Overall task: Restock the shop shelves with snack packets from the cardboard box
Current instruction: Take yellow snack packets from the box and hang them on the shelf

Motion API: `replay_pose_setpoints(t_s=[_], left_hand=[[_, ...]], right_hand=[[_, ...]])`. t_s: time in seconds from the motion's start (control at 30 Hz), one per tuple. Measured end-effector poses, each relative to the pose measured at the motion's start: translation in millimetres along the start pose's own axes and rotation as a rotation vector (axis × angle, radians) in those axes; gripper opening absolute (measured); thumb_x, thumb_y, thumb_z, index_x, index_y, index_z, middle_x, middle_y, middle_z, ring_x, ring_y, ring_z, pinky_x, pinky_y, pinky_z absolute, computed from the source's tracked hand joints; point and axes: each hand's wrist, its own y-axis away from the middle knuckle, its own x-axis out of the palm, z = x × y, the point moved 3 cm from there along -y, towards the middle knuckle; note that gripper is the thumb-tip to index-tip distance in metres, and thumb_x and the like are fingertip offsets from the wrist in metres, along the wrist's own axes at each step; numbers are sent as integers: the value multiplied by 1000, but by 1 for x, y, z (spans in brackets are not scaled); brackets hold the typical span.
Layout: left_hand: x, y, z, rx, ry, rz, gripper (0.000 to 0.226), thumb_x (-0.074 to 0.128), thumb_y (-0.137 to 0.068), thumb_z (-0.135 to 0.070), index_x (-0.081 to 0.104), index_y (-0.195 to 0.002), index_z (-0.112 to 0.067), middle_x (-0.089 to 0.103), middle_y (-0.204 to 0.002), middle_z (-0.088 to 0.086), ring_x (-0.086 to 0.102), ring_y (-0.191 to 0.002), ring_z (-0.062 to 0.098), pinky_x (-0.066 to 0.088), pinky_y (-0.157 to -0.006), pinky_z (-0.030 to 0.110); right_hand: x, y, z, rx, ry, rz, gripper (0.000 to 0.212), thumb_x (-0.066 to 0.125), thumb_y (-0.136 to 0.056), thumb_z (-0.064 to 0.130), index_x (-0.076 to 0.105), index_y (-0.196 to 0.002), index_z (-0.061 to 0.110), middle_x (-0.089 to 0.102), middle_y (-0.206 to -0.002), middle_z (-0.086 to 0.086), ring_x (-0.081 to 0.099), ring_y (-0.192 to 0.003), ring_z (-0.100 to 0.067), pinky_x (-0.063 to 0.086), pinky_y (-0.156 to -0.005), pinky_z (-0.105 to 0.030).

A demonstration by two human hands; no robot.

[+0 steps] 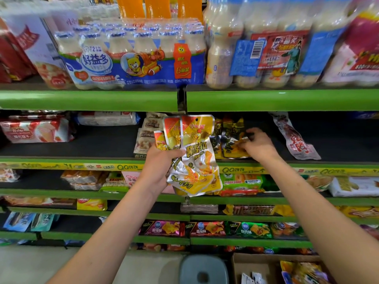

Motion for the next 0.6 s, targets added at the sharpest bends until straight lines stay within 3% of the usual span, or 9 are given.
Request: replay_pose_setpoints(t_s=[0.1,0.17,0.23,0.3,0.37,0.43,0.5,0.6], left_hand=[[1,-1,2,-14,-2,1,31,75,-81,0,72,-108,-15,79,-99,-3,76,-89,14,58,-68,28],[3,-2,3,-22,8,-7,35,76,-80,0,70,-110,-16,79,-98,-4,76,-87,12,57,-73,30],[7,-1,3,-26,10,-8,34,77,-79,0,69,-109,-15,79,-93,-5,75,-78,8,55,-63,24],[10,-1,4,-43,-2,-3,35,78,-78,-1,70,-110,-14,79,-96,-4,74,-82,11,55,-66,27],[15,0,3,-66,16,9,39,78,-77,0,69,-114,-12,78,-103,2,74,-96,22,57,-85,42],[20,1,2,-85,40,11,46,80,-74,-3,66,-118,-10,76,-110,8,70,-106,32,53,-96,56],[26,-1,4,-76,38,22,42,81,-74,-5,67,-113,-11,77,-106,5,71,-104,29,55,-92,51],[34,-3,6,-50,17,23,24,80,-77,-5,67,-94,-17,78,-80,-8,74,-77,13,54,-66,28]], right_hand=[[-4,3,-3,-29,136,6,59,74,-84,9,52,-138,16,63,-129,-11,57,-90,-19,44,-71,-24],[-6,7,-4,-46,172,26,59,71,-85,5,51,-139,14,61,-132,-12,60,-97,-24,45,-71,-25],[-9,16,1,-87,203,-9,59,72,-84,10,52,-139,13,58,-136,-13,56,-118,-32,48,-89,-31],[-15,29,10,-197,229,-105,49,69,-86,14,56,-134,13,54,-134,-16,47,-126,-35,41,-101,-38],[-17,49,21,-333,113,-150,30,66,-91,20,63,-121,19,58,-121,-7,53,-119,-25,45,-96,-36],[-15,68,32,-350,-89,0,10,63,-94,33,65,-103,34,66,-105,9,63,-100,-5,50,-84,-26],[-5,85,36,-301,-222,220,7,62,-93,46,64,-98,42,70,-98,14,67,-89,2,50,-80,-23],[7,101,33,-288,-255,349,15,68,-90,45,68,-97,32,74,-93,10,69,-81,-1,51,-71,-21]])
